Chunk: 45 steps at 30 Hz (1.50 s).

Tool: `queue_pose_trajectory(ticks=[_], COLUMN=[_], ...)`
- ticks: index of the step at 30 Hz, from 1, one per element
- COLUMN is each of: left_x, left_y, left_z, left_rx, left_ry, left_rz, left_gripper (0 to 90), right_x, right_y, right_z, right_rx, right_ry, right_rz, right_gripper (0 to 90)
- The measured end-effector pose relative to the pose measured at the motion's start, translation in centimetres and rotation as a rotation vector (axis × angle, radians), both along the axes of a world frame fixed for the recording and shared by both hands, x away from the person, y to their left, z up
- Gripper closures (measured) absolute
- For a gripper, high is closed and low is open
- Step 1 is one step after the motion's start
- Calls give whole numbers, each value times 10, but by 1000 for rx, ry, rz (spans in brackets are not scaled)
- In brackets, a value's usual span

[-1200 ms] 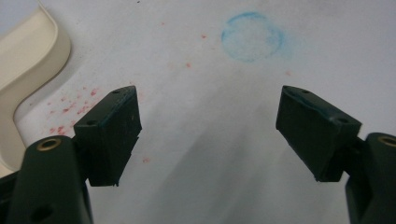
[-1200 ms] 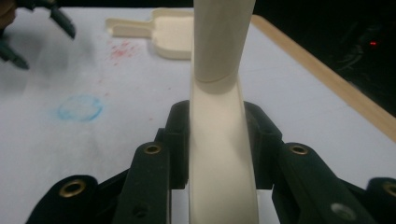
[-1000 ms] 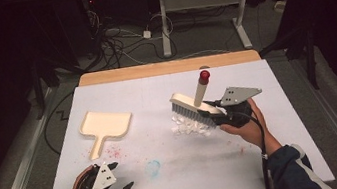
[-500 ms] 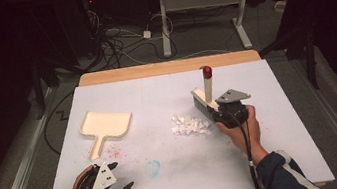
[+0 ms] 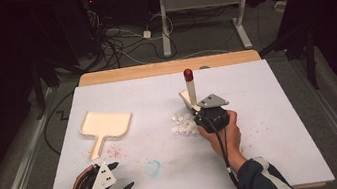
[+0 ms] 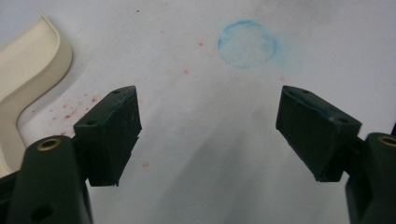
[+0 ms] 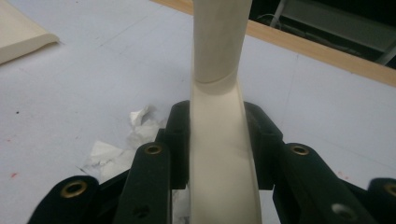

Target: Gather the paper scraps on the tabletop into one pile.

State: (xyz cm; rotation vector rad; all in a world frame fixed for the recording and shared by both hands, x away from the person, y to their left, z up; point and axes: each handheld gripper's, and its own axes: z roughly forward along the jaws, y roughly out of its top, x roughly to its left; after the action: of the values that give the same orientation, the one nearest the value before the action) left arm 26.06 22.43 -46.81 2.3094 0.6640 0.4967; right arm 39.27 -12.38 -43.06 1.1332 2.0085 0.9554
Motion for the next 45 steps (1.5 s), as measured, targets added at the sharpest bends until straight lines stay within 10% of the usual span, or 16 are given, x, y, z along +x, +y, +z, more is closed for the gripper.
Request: queue_pose_trajectory(ticks=[18,45], left_x=[-1,1], left_y=[1,8], left_z=[1,4], left_rx=[5,-8], left_ry=[-9,-34], left_rz=[25,99], left_gripper=[212,220], right_x=[-6,-38], right_y=[-37,-85], right_z=[20,51], right_rx=[70,72], right_ry=[-63,-92], right_rz=[-18,104], right_gripper=[680,681])
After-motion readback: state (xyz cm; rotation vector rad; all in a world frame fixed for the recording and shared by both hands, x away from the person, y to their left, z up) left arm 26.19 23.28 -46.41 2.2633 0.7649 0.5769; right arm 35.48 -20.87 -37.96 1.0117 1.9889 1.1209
